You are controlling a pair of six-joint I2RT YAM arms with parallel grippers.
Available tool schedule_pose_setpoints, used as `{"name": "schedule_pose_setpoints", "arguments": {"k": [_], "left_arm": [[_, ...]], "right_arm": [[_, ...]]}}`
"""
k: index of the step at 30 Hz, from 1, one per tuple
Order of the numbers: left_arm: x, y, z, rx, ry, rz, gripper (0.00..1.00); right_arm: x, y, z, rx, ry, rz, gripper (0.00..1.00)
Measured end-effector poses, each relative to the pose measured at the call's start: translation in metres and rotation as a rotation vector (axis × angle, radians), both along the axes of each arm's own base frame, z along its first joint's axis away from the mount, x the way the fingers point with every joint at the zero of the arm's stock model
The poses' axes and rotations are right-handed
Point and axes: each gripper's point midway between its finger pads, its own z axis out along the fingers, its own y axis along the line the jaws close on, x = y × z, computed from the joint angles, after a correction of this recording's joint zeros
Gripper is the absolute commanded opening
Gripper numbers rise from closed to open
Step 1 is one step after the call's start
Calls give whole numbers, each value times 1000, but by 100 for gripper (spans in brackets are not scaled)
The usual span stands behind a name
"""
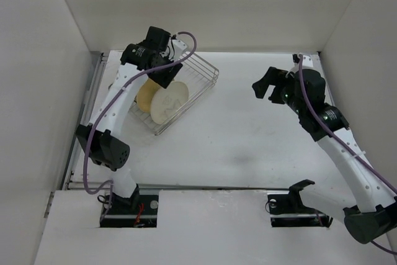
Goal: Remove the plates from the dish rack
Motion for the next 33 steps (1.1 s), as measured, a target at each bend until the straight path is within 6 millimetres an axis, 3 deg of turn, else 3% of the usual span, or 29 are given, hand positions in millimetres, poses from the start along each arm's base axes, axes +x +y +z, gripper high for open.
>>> {"name": "schedule_pose_setpoints", "arguments": {"k": [3,10,11,17,25,27,28,30,33], "left_arm": [[8,-9,-12,33,7,-8,49],[20,-18,-52,90,88,8,48],[20,-18,-54,93,93,13,42],[22,-13,-56,111,88,51,33],[17,-10,-69,129,138,73,33],[15,-9,-70,132,147,79,23],[14,-8,-70,135,151,82,11],[13,-4,-71,160,152,82,3],[12,1,-70,191,154,80,0]], "right_arm": [[3,1,-2,-1,4,1,95],[7,3,-4,-4,11,1,95],[7,3,-3,-3,8,1,95],[8,3,-2,-2,6,1,95],[8,3,3,-5,-7,2,95],[8,3,3,-5,-6,3,95],[8,3,3,-5,-6,3,95],[8,3,4,-5,-8,3,95],[6,2,7,-1,-17,3,95]]}}
